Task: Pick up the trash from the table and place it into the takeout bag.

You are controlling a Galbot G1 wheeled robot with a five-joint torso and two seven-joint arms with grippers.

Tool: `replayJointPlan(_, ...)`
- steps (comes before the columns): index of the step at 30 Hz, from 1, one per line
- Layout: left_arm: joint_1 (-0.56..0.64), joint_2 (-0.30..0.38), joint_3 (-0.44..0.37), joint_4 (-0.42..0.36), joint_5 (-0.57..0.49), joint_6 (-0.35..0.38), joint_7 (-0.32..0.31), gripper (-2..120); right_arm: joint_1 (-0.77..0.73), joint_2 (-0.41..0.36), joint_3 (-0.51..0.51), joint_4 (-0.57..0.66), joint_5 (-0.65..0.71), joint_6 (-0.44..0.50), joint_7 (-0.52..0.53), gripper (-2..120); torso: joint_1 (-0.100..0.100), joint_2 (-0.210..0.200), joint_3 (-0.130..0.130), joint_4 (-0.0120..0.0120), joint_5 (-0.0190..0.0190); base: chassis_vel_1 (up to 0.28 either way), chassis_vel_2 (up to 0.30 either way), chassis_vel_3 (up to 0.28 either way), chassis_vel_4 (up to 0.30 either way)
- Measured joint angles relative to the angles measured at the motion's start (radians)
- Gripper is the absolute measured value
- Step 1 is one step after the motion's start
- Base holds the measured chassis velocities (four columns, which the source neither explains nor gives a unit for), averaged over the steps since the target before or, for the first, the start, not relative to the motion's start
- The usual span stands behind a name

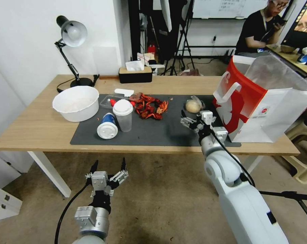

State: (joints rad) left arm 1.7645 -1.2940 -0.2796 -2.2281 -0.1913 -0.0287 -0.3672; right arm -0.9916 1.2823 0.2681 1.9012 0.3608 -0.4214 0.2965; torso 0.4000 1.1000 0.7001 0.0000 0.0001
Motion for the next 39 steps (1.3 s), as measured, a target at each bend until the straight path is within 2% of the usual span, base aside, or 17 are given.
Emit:
replayJointPlan(5, -0.001, 0.0, -0.005, 0.003, 0.0, 0.0, -0.001, 100, 0.072, 0.007, 0.001, -0.086, 0.061, -0.05, 0.037, 100, 0.0, 0.0, 0.0, -0.0001, 0.0, 0.0, 0.0, 0.0, 0.0)
replayJointPlan(12, -0.005, -0.001, -0.007, 0.008, -0.002, 0.001, -0.001, 100, 0.162, 0.008, -0.01, -0.183, 0.081, -0.055, 0.063, 100, 0.0, 0.0, 0.0, 0.0, 0.0, 0.0, 0.0, 0.0, 0.0)
replayJointPlan(18, -0.008, -0.004, -0.009, 0.015, -0.007, 0.002, -0.002, 100, 0.29, 0.008, -0.031, -0.316, 0.119, -0.074, 0.098, 100, 0.0, 0.0, 0.0, 0.0, 0.0, 0.0, 0.0, 0.0, 0.0)
replayJointPlan(39, -0.021, -0.001, -0.011, 0.031, -0.022, 0.013, -0.004, 100, 0.414, 0.031, -0.052, -0.53, 0.11, -0.092, 0.045, 100, 0.0, 0.0, 0.0, 0.0, -0.0001, 0.0, 0.0, 0.0, 0.0)
